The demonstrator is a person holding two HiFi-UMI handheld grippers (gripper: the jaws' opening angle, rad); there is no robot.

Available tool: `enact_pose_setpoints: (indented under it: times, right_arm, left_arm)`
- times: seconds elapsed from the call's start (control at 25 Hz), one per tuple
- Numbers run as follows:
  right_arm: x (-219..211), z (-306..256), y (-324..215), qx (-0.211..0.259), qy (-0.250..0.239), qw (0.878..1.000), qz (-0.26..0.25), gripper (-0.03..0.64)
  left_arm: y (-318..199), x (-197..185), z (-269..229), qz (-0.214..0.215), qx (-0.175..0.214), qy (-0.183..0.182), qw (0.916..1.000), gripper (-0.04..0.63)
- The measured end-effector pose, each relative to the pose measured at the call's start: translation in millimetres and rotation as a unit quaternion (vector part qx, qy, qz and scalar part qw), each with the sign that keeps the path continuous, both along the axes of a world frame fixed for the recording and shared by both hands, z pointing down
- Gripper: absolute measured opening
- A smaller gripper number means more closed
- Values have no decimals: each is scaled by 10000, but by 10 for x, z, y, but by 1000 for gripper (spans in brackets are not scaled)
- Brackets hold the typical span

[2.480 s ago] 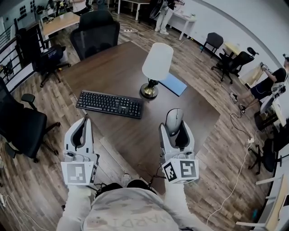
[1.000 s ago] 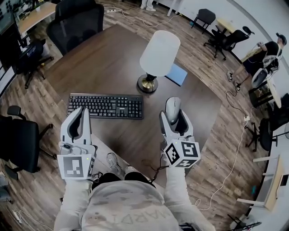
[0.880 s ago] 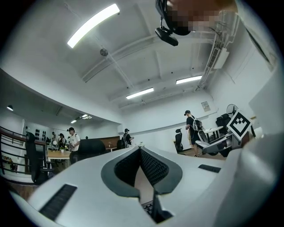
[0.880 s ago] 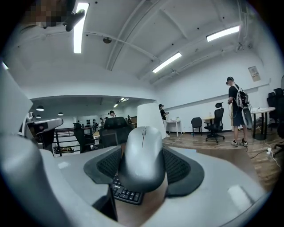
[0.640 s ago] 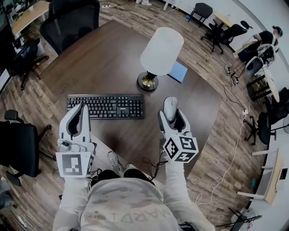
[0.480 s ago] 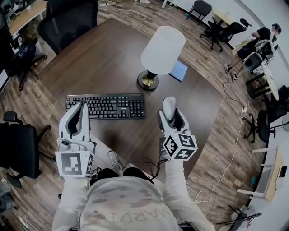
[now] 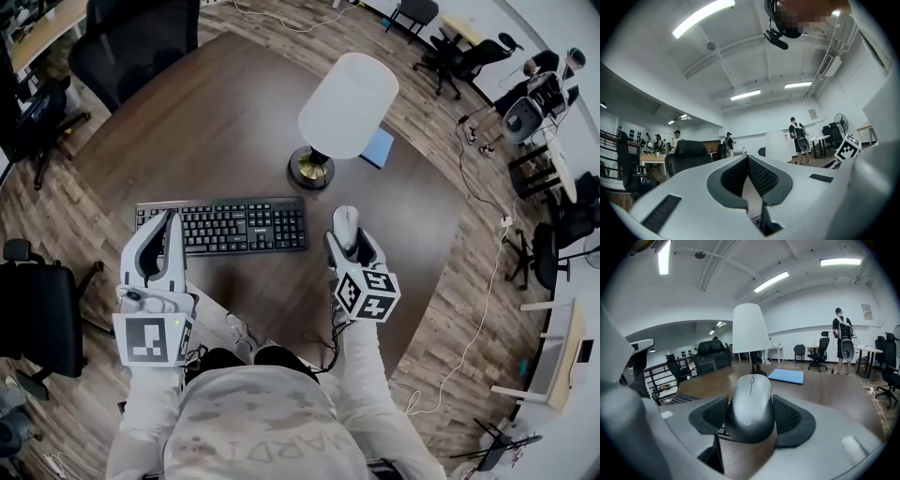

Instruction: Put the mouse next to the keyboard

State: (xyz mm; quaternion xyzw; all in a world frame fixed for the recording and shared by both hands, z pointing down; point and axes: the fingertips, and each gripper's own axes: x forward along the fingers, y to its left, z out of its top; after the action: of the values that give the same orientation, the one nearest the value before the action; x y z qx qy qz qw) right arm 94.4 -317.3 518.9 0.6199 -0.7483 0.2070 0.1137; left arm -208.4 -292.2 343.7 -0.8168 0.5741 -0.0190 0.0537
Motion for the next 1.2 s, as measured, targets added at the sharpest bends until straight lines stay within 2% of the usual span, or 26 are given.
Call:
enact_pose_setpoints:
  times: [0.68,1.2]
  right_arm:
    - [22,817,-238,-951,288,9950,111,307]
    - [110,1241,-338,-1450,475,9881,202,307]
  left_arm:
    - [-288,-160,214,37,-223,-41,9997,6]
    - [-437,-214,370,14,-368,-88,9993,6]
